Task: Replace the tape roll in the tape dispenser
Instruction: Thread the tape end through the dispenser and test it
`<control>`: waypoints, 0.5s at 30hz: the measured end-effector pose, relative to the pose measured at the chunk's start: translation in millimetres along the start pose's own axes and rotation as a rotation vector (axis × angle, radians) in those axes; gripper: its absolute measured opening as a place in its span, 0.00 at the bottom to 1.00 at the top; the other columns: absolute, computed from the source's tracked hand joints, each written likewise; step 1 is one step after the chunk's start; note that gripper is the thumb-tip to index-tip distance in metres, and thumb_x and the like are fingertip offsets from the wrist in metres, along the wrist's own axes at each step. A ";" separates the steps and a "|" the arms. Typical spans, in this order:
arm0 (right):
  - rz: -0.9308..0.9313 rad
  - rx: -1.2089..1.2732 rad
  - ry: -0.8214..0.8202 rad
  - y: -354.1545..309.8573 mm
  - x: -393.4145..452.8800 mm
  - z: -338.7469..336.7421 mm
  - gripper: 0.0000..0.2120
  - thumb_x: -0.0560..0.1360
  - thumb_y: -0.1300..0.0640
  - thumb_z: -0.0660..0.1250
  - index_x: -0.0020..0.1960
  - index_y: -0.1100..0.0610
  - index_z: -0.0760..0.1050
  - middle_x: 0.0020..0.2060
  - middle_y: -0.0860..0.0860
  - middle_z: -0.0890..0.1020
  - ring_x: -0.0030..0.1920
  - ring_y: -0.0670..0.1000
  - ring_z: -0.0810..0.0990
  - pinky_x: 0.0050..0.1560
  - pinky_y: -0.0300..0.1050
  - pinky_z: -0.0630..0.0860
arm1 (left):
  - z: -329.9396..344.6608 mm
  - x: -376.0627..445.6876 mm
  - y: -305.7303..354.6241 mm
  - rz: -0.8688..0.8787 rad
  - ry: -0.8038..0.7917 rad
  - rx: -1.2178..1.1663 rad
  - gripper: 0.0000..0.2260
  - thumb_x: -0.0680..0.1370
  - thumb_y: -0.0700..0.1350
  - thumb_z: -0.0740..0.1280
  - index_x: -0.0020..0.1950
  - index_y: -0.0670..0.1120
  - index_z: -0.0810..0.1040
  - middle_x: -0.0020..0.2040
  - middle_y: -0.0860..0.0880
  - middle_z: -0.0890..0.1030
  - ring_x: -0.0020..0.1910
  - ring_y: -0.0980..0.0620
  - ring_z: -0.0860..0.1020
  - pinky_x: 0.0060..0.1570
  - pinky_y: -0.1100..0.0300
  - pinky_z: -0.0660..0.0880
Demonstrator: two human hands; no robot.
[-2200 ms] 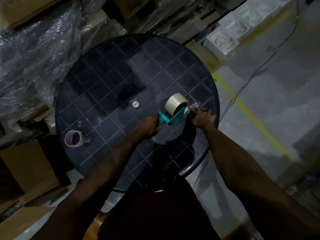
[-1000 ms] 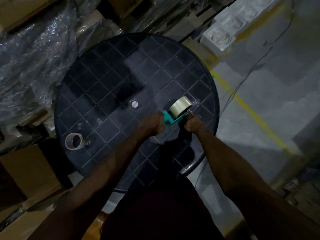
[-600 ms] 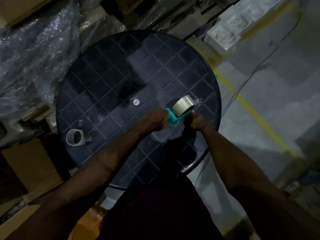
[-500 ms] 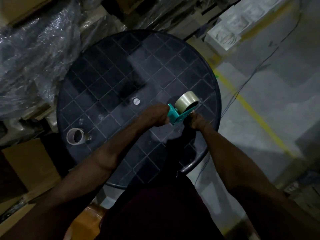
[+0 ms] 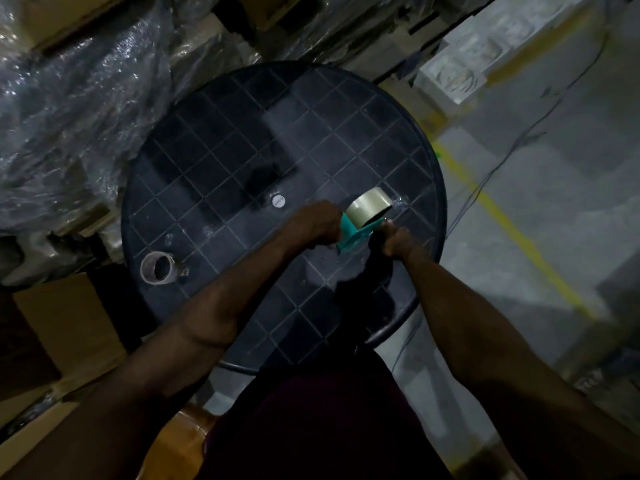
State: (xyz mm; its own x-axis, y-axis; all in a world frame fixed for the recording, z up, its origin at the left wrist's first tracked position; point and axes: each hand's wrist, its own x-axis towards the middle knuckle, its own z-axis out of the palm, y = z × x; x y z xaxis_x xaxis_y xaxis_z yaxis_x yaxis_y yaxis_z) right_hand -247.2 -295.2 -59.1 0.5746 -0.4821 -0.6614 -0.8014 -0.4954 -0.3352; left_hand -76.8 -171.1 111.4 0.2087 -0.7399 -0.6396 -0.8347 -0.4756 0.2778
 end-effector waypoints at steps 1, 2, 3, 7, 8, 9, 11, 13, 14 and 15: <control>-0.039 -0.037 -0.017 0.6 1.7 2.7 0.28 0.78 0.63 0.63 0.76 0.59 0.60 0.77 0.60 0.60 0.76 0.60 0.62 0.76 0.52 0.57 | -3.7 0.4 -1.0 -0.010 0.017 -0.002 0.11 0.72 0.40 0.67 0.53 0.47 0.82 0.42 0.46 0.83 0.30 0.47 0.82 0.31 0.56 0.80; -0.084 -0.060 -0.023 1.2 2.7 4.0 0.29 0.77 0.66 0.63 0.76 0.58 0.60 0.78 0.58 0.59 0.77 0.59 0.60 0.76 0.52 0.56 | -6.8 -1.0 -2.2 -0.012 0.042 0.009 0.11 0.72 0.41 0.67 0.54 0.46 0.82 0.46 0.43 0.84 0.35 0.45 0.83 0.34 0.56 0.79; -0.120 -0.076 -0.021 3.2 3.0 5.2 0.31 0.75 0.66 0.64 0.76 0.56 0.61 0.78 0.57 0.58 0.77 0.59 0.58 0.77 0.54 0.56 | -7.3 -1.2 -2.8 -0.015 0.085 0.007 0.12 0.73 0.41 0.67 0.55 0.43 0.81 0.50 0.41 0.84 0.43 0.42 0.84 0.39 0.56 0.77; -0.128 -0.024 0.063 8.9 8.2 13.9 0.27 0.75 0.65 0.64 0.74 0.61 0.65 0.76 0.63 0.60 0.74 0.68 0.63 0.70 0.63 0.64 | 1.7 -2.8 2.2 0.007 0.218 -0.018 0.17 0.76 0.48 0.67 0.59 0.39 0.76 0.58 0.38 0.80 0.56 0.38 0.79 0.49 0.52 0.74; -0.127 -0.054 0.039 5.4 6.1 11.9 0.26 0.77 0.64 0.63 0.74 0.61 0.64 0.76 0.62 0.60 0.74 0.67 0.62 0.71 0.62 0.63 | 8.9 -2.6 1.3 0.018 0.238 -0.026 0.18 0.76 0.50 0.66 0.59 0.39 0.75 0.58 0.37 0.80 0.55 0.38 0.78 0.49 0.51 0.73; -0.119 -0.083 0.019 1.8 5.2 11.0 0.26 0.78 0.62 0.61 0.75 0.60 0.63 0.77 0.60 0.59 0.76 0.64 0.60 0.74 0.60 0.60 | 17.3 -3.9 -0.4 0.024 0.245 -0.022 0.18 0.77 0.51 0.66 0.60 0.39 0.75 0.57 0.38 0.80 0.55 0.37 0.78 0.48 0.51 0.72; -0.100 -0.085 0.006 2.4 6.7 9.3 0.28 0.79 0.59 0.62 0.77 0.55 0.59 0.79 0.54 0.55 0.78 0.61 0.57 0.75 0.63 0.58 | 32.2 -9.4 -6.5 -0.009 0.148 0.076 0.15 0.77 0.47 0.64 0.59 0.40 0.76 0.58 0.39 0.80 0.55 0.38 0.79 0.51 0.52 0.74; -0.120 -0.070 -0.040 2.9 9.7 8.3 0.33 0.78 0.57 0.63 0.79 0.49 0.53 0.80 0.50 0.50 0.78 0.60 0.54 0.74 0.66 0.56 | 39.6 -16.3 -19.5 -0.062 0.035 0.137 0.15 0.74 0.43 0.65 0.60 0.42 0.78 0.58 0.40 0.81 0.55 0.40 0.81 0.53 0.52 0.77; -0.126 -0.075 -0.049 3.9 11.9 8.1 0.35 0.77 0.55 0.63 0.79 0.47 0.51 0.80 0.49 0.49 0.78 0.60 0.54 0.73 0.67 0.56 | 39.0 -19.8 -26.3 -0.068 0.021 0.100 0.16 0.74 0.43 0.65 0.61 0.43 0.78 0.58 0.41 0.82 0.55 0.41 0.81 0.53 0.53 0.77; -0.120 -0.080 -0.035 5.6 13.5 9.8 0.35 0.77 0.53 0.63 0.79 0.47 0.51 0.80 0.49 0.49 0.78 0.61 0.54 0.73 0.67 0.57 | 35.7 -20.0 -33.1 -0.052 0.024 0.054 0.16 0.74 0.45 0.66 0.60 0.44 0.79 0.57 0.42 0.82 0.54 0.42 0.81 0.52 0.54 0.77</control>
State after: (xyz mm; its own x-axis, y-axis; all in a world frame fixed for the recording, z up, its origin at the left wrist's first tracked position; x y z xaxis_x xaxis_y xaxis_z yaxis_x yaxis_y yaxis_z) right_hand -245.5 -297.4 -76.5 0.6581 -0.3912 -0.6434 -0.7109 -0.6042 -0.3598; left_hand -71.6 -123.5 89.4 0.2640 -0.7266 -0.6343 -0.8488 -0.4874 0.2051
